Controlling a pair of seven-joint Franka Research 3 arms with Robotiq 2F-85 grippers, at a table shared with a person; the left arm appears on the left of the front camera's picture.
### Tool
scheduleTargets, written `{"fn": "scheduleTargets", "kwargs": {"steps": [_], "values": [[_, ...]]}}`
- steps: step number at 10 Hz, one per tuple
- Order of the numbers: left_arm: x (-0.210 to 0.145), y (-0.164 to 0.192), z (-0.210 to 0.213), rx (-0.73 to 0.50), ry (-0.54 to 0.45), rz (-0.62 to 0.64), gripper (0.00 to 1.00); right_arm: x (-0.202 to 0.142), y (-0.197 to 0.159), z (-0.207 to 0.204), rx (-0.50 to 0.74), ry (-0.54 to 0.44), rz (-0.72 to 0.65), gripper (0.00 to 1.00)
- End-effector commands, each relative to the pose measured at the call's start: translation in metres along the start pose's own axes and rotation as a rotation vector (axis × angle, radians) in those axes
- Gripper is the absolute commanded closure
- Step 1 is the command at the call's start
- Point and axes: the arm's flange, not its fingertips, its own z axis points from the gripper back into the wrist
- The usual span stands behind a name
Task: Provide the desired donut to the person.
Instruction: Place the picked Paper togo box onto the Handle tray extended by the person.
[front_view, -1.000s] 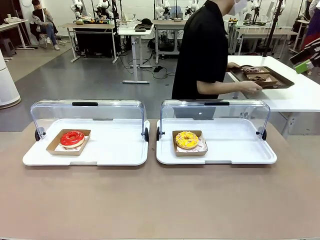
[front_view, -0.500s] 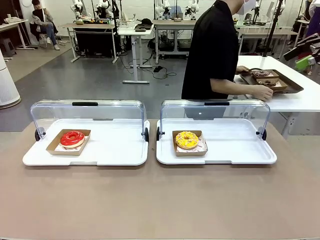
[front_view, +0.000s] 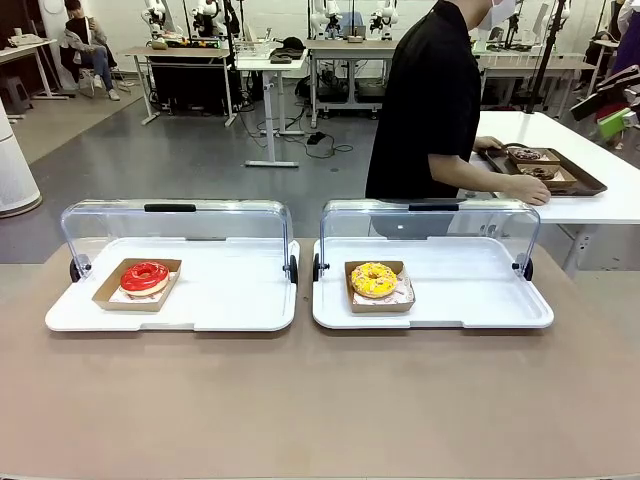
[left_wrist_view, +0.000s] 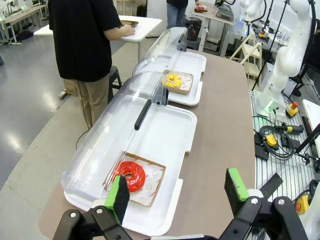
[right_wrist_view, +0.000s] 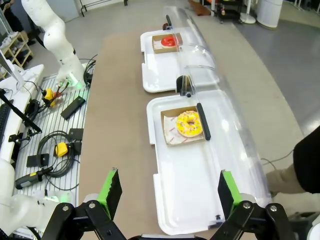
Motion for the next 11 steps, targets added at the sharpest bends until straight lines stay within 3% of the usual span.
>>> {"fn": "scheduleTargets", "kwargs": {"steps": [1,11], "values": [[0.0013,-0.0010,0.0006,0.001,-0.002,-0.007,0.00,-0.0007,0.0003,-0.0033,-0.013,-0.004,-0.001,0.00],[0.0013,-0.0010,0.0006,0.001,-0.002,-0.007,0.00,-0.0007,0.0003,-0.0033,-0.013,-0.004,-0.001,0.00]]}}
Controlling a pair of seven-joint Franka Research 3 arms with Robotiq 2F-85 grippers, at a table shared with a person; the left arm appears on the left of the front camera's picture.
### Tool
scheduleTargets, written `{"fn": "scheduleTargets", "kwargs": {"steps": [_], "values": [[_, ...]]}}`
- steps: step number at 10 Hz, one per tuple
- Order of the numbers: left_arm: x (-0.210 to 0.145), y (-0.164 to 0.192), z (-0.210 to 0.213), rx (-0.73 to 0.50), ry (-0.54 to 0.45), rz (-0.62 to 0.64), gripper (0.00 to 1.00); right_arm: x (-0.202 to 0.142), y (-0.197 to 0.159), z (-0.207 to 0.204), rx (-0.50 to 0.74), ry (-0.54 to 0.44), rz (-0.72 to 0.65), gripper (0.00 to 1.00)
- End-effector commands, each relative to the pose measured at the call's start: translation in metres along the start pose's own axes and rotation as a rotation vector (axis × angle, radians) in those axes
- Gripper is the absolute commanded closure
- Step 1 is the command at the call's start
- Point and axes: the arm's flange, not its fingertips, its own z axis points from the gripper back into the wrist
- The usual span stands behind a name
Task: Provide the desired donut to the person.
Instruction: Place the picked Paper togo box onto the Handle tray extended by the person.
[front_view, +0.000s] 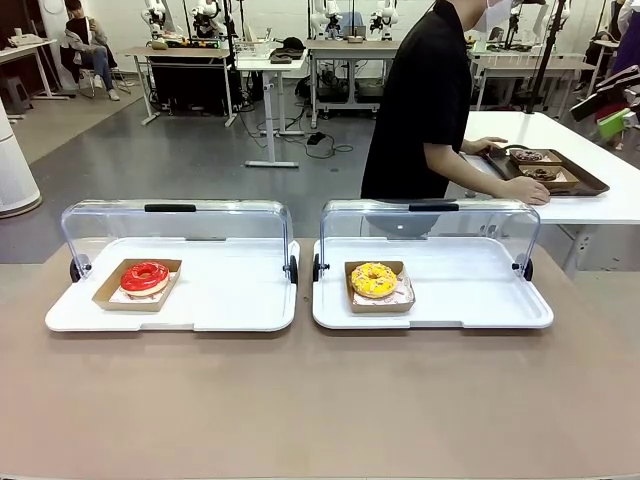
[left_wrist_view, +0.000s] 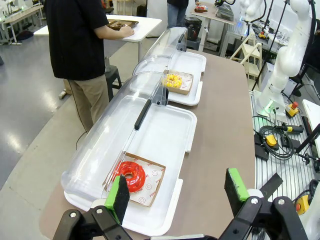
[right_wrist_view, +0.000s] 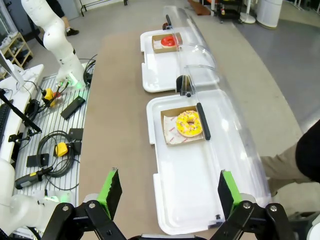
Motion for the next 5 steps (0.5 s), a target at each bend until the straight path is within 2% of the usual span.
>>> {"fn": "scheduleTargets", "kwargs": {"steps": [1,5], "values": [[0.0013,-0.0010,0.0006,0.001,-0.002,-0.007,0.00,-0.0007,0.0003,-0.0032,-0.013,-0.006,0.000,0.00],[0.0013,-0.0010,0.0006,0.001,-0.002,-0.007,0.00,-0.0007,0.0003,-0.0032,-0.013,-0.006,0.000,0.00]]}}
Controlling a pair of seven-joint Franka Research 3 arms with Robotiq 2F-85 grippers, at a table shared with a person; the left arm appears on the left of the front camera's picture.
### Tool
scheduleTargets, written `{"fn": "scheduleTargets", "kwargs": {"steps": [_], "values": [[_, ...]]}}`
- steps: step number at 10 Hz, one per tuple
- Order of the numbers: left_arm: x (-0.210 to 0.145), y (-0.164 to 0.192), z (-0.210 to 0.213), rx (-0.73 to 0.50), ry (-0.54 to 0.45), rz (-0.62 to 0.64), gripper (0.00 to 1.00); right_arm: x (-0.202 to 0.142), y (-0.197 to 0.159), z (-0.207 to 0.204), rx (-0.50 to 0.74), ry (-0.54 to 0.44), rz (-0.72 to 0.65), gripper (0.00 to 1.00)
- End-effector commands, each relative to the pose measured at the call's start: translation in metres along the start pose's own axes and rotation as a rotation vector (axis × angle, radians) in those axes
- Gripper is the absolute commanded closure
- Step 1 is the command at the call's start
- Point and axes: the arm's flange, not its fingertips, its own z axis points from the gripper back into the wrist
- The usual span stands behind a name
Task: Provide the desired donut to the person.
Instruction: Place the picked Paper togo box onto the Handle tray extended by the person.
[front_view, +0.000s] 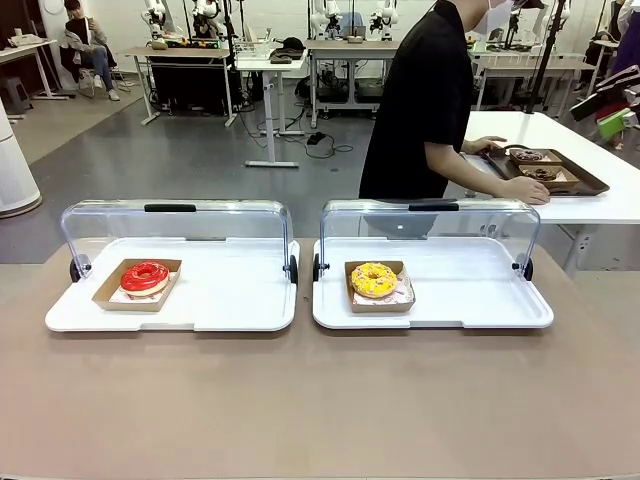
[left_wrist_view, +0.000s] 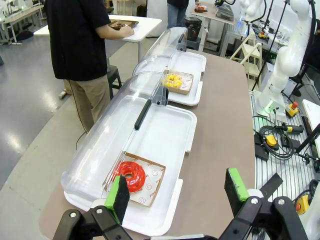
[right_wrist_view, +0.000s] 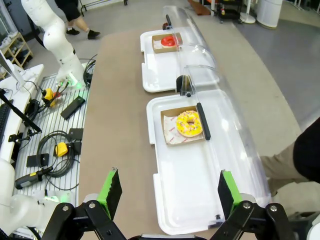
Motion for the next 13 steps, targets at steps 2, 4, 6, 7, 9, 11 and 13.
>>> {"fn": "scheduleTargets", "kwargs": {"steps": [2,4,6,7,9,11,13], "values": [[0.0013,-0.0010,0.0006,0.001,-0.002,-0.007,0.00,-0.0008,0.0003,-0.0031,-0.013,-0.006,0.000,0.00],[0.0013,-0.0010,0.0006,0.001,-0.002,-0.007,0.00,-0.0008,0.0003,-0.0031,-0.013,-0.006,0.000,0.00],[0.0013,-0.0010,0.0006,0.001,-0.002,-0.007,0.00,-0.0008,0.0003,-0.0031,-0.013,-0.006,0.000,0.00],[0.0013,-0.0010,0.0006,0.001,-0.002,-0.007,0.00,-0.0008,0.0003,-0.0031,-0.013,-0.006,0.000,0.00],[0.0013,-0.0010,0.0006,0.001,-0.002,-0.007,0.00,-0.0008,0.0003,-0.0031,-0.013,-0.006,0.000,0.00],[0.0013,-0.0010,0.0006,0.001,-0.002,-0.007,0.00,-0.0008,0.0003,-0.0031,-0.013,-0.006,0.000,0.00],[0.0013,-0.0010,0.0006,0.001,-0.002,-0.007,0.00,-0.0008,0.0003,-0.0031,-0.013,-0.006,0.000,0.00]]}}
